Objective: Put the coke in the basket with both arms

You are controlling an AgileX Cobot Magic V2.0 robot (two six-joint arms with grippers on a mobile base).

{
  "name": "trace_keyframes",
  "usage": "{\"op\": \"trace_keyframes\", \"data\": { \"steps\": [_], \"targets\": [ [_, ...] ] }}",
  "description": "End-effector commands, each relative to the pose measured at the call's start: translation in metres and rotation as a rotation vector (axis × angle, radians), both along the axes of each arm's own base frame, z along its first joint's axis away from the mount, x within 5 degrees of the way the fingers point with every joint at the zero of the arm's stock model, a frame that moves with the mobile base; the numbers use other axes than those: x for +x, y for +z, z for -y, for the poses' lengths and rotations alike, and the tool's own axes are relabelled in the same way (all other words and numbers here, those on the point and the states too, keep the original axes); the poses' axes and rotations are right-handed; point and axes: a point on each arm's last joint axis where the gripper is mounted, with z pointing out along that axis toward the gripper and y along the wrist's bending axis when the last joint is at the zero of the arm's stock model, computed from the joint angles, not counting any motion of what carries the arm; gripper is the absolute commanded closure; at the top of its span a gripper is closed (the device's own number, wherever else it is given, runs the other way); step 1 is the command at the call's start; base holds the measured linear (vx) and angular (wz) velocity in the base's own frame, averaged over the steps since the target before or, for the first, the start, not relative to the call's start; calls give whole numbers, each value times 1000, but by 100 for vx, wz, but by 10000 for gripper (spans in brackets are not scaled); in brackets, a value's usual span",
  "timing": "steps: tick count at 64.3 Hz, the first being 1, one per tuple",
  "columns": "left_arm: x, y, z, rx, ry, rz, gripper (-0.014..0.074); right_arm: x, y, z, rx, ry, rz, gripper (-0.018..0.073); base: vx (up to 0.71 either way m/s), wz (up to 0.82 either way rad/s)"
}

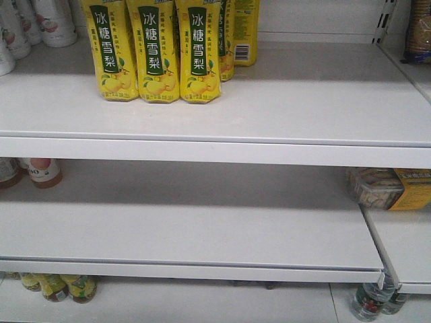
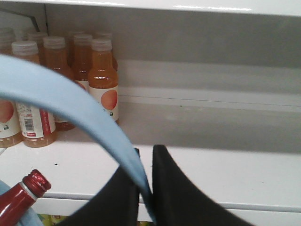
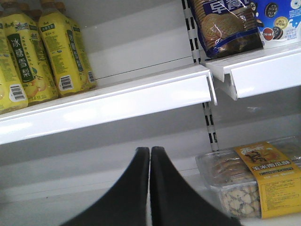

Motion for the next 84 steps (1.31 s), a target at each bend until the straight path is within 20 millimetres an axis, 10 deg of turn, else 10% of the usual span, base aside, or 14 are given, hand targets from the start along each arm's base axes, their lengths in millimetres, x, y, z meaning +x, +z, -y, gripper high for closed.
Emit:
{"op": "trace_keyframes", "data": {
  "steps": [1,84],
  "targets": [
    [-1,14,-1,107,7,168,601,-1,1,-1,-20,-1,67,564,0,0],
    [-1,14,-1,107,7,168,601,-1,1,-1,-18,0,67,564,0,0]
  ]
}}
